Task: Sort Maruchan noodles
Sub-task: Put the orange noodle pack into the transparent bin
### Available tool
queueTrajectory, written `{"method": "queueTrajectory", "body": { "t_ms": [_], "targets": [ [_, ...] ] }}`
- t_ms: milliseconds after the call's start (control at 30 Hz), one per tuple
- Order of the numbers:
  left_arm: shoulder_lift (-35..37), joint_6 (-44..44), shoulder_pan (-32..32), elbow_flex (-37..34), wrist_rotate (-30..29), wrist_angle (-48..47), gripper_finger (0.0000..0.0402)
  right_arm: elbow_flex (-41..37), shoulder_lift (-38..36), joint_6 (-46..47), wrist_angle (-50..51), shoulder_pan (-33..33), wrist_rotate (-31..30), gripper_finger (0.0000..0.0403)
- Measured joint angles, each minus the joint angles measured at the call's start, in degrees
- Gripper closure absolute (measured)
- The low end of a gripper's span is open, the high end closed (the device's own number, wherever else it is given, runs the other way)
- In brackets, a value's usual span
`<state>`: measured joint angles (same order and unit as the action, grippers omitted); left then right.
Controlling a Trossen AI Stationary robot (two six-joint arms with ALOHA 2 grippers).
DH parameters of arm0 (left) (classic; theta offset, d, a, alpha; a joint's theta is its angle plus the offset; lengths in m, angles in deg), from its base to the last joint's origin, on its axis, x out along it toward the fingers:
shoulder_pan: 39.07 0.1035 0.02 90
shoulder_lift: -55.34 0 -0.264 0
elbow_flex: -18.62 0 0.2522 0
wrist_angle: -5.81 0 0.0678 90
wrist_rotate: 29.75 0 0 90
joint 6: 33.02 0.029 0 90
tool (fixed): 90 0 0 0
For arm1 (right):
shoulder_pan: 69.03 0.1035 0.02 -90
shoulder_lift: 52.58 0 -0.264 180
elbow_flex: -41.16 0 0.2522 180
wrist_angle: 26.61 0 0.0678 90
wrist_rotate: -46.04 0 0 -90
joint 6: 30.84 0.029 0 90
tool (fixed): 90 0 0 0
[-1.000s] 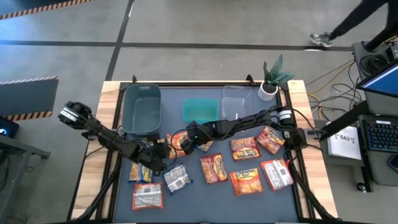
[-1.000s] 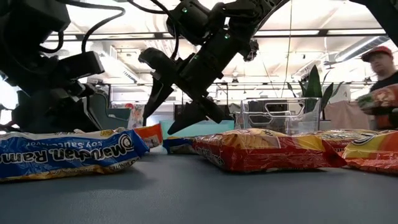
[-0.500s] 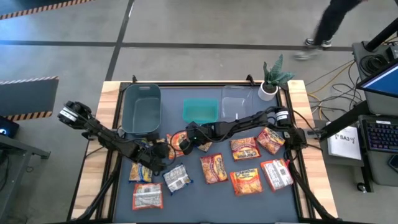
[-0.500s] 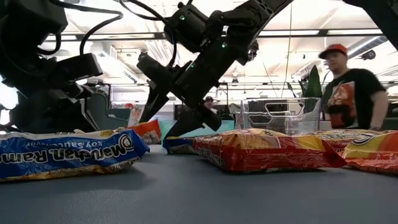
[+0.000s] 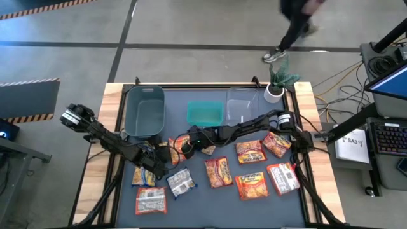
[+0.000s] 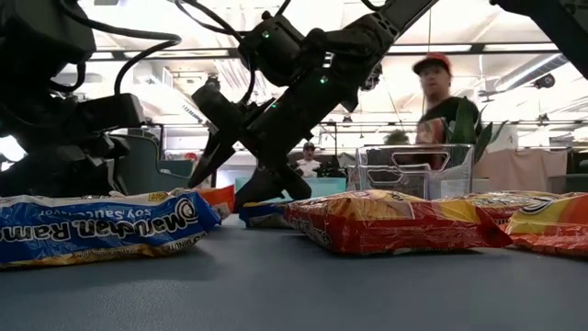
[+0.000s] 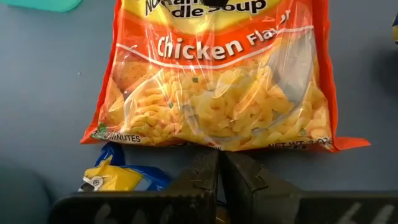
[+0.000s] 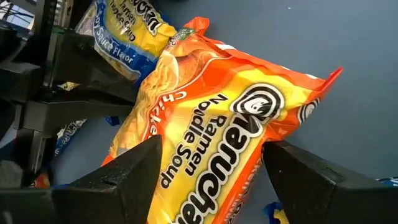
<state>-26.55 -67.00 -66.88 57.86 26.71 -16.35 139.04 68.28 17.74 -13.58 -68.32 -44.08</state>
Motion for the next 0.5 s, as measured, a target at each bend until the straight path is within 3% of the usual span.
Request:
{"method": "queueTrajectory", "body": {
  "t_ms": [200,500],
  "targets": [
    [0.0,0.0,0.0,0.0,0.1,0.1,0.0402,0.0,0.0,-0.1,0.0,0.0,-0.1,0.0178],
    [0.0,-0.1,0.0,-0.1,0.2,0.8,0.0402,0.0,0.0,-0.5,0.0,-0.1,0.2,0.0305]
  ]
}}
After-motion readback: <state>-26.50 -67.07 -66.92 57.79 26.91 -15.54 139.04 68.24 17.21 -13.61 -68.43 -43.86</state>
